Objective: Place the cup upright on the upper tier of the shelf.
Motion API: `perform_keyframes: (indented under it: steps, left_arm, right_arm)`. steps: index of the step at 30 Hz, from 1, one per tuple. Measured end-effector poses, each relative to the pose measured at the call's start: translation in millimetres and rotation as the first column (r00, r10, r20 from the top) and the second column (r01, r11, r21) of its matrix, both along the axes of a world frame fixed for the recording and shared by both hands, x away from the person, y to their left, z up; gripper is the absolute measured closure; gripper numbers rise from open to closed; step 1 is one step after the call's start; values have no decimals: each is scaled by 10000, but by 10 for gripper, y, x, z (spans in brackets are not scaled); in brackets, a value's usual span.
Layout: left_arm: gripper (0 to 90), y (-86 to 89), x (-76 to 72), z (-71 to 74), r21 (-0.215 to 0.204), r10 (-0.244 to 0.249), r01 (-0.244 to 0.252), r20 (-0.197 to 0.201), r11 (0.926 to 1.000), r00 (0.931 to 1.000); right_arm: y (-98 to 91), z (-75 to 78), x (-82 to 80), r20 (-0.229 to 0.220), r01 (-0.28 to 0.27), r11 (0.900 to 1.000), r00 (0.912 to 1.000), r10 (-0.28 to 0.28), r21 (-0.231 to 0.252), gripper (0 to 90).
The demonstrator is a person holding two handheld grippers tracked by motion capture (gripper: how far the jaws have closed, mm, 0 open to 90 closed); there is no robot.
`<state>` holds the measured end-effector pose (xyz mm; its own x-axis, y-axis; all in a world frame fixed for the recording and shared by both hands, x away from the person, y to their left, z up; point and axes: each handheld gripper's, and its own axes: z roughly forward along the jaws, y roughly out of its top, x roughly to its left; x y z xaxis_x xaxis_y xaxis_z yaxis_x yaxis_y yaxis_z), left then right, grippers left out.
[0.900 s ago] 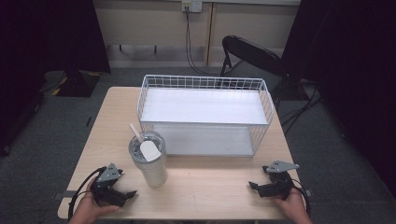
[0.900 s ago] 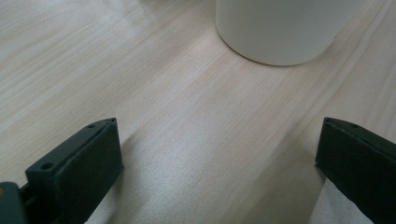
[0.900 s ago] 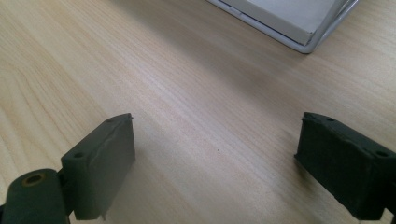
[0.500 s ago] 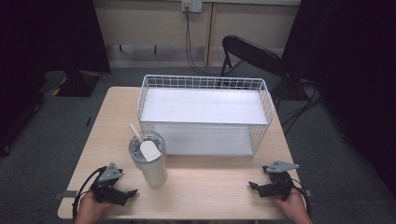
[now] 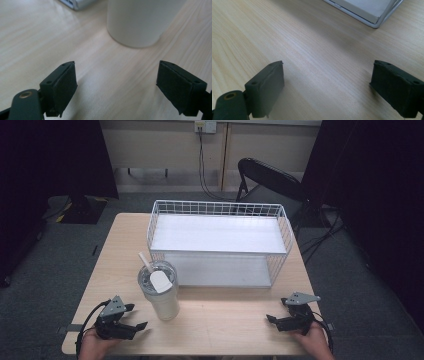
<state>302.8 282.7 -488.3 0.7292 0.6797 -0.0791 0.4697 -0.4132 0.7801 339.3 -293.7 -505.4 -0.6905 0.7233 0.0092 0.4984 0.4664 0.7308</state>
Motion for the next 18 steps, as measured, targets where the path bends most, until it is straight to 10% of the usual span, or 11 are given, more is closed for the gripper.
perform_keyframes:
  steps: [7,18]
  left_arm:
    - [174,-56,-19,181,-828,-284,314,368,9961,9989]
    - [164,-200,-58,317,-1004,-579,663,848,9927,9947]
  right_arm:
    - [0,0,-1,1,6,10000,10000,-6,3,106]
    - [1,0,-1,-4,8,10000,10000,-8,0,106]
